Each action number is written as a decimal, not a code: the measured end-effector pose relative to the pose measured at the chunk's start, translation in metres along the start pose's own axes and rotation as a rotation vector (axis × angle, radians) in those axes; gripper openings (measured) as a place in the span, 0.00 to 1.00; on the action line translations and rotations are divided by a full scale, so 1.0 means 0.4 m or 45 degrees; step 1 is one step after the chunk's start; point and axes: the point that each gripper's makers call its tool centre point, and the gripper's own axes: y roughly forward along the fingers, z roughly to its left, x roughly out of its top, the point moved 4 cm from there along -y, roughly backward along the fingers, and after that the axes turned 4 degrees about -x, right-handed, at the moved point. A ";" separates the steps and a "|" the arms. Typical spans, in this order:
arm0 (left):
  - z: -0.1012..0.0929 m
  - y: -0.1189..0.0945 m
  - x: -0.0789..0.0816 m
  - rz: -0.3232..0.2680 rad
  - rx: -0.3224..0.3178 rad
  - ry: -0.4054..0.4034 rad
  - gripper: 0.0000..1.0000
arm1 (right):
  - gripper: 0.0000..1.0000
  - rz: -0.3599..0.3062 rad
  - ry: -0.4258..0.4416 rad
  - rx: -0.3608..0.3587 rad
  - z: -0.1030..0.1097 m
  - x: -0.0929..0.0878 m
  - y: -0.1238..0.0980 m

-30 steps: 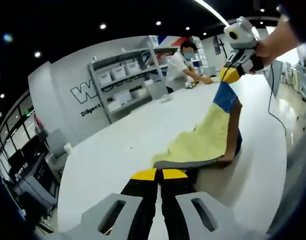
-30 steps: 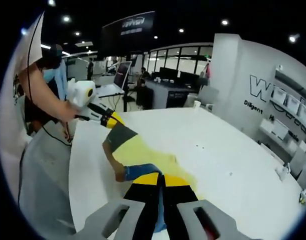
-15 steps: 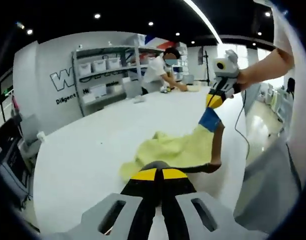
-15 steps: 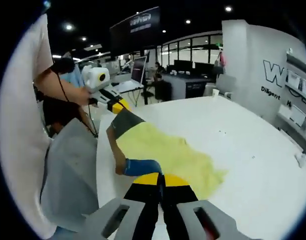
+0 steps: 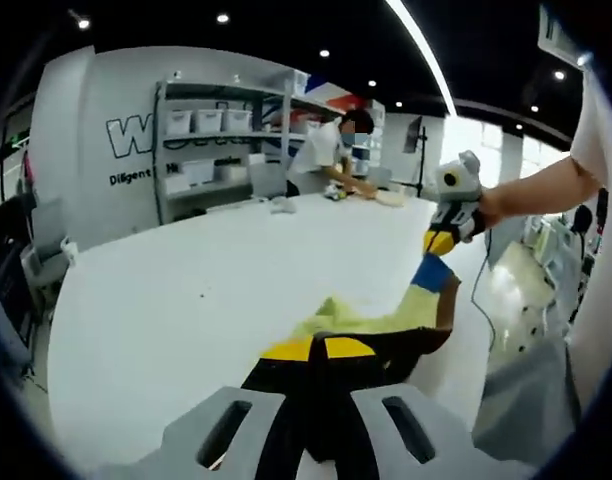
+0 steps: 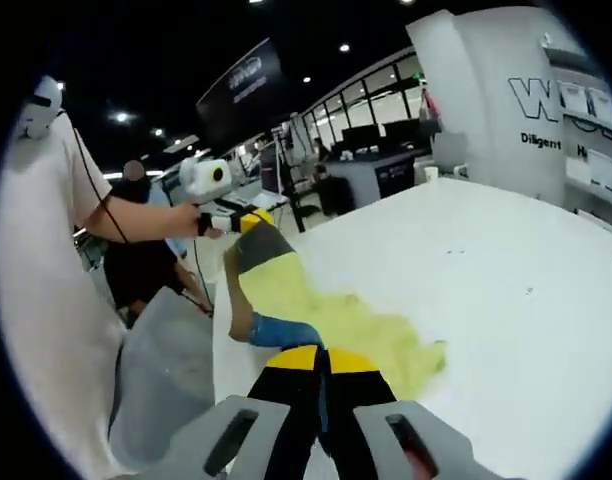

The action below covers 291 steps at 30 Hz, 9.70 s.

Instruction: Fold the garment on the visible template until the final outline fits inside the template.

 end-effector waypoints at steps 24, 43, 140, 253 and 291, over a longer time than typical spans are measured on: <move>0.332 0.299 -0.120 0.322 0.306 -0.402 0.07 | 0.00 0.153 0.360 -0.460 -0.389 0.005 0.240; 0.311 0.286 -0.187 0.393 0.339 -0.420 0.15 | 0.13 0.206 0.301 -0.602 -0.412 -0.049 0.239; 0.180 -0.216 -0.503 0.584 0.493 -0.303 0.09 | 0.00 0.240 0.008 -0.823 -0.185 -0.385 -0.200; -0.065 0.271 -0.352 0.577 0.084 0.484 0.22 | 0.06 0.294 -0.166 -0.289 0.003 -0.311 0.227; -0.049 0.288 -0.262 0.416 0.036 0.027 0.09 | 0.09 0.354 -0.534 -0.272 0.012 -0.246 0.466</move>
